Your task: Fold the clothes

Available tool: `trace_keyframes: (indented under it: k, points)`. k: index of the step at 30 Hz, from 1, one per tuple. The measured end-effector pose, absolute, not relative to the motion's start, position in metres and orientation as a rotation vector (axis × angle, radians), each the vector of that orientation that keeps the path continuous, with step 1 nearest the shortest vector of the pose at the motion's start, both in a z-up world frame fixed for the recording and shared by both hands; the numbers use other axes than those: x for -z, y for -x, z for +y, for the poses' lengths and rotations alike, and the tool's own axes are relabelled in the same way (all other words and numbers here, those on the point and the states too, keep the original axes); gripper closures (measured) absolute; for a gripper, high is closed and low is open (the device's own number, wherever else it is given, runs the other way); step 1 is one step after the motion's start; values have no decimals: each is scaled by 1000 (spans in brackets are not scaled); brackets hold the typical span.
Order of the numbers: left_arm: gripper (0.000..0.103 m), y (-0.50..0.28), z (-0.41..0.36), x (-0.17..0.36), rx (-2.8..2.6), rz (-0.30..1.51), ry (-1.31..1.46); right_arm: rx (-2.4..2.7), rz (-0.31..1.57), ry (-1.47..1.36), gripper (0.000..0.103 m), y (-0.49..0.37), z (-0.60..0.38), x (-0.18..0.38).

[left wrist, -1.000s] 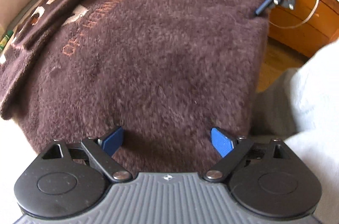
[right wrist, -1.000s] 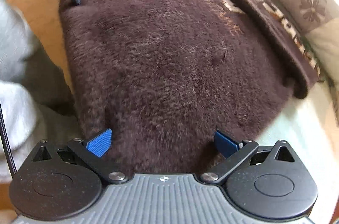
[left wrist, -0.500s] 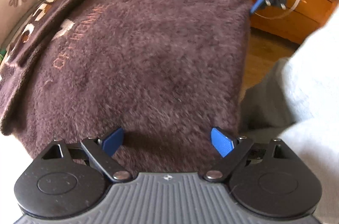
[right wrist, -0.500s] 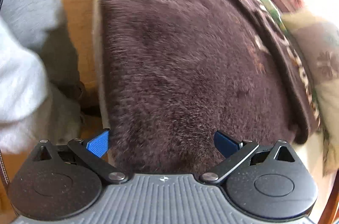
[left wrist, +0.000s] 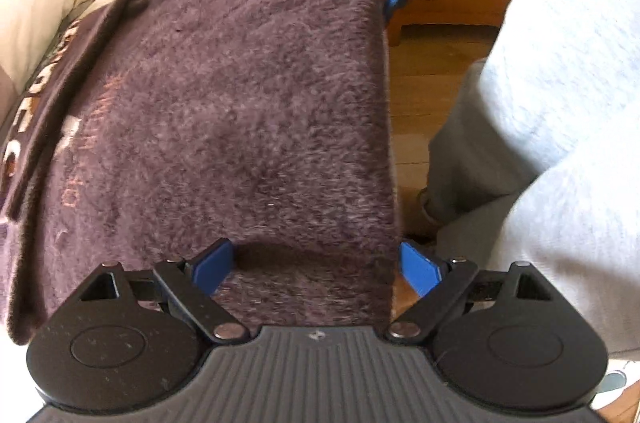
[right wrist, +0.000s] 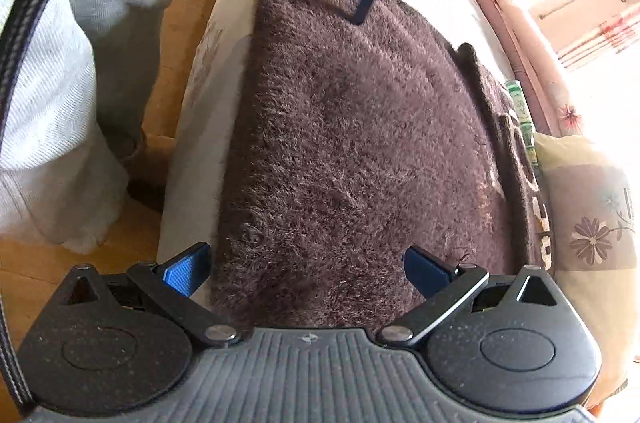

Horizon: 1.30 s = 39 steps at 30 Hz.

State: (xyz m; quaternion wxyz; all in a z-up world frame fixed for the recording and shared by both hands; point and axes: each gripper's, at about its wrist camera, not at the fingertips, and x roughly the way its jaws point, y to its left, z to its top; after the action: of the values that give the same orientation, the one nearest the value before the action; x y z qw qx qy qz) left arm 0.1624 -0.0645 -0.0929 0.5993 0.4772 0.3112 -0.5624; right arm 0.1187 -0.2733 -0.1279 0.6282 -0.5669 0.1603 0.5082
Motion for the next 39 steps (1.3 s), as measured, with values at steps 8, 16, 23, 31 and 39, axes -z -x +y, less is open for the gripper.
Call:
trace_keyframes:
  k: [8, 16, 23, 31, 39]
  points:
    - [14, -184, -9, 70, 1227, 758, -1163, -1066, 523, 1366, 0, -114, -301, 97]
    - [14, -241, 54, 35, 963, 904, -1124, -828, 514, 1326, 0, -169, -301, 51]
    - [14, -305, 4, 31, 726, 951, -671, -658, 566, 890, 0, -250, -243, 53]
    - [14, -300, -31, 73, 674, 1083, -482, -692, 837, 581, 0, -258, -254, 100]
    - [14, -313, -37, 60, 606, 979, -291, -616, 809, 461, 0, -252, -282, 92]
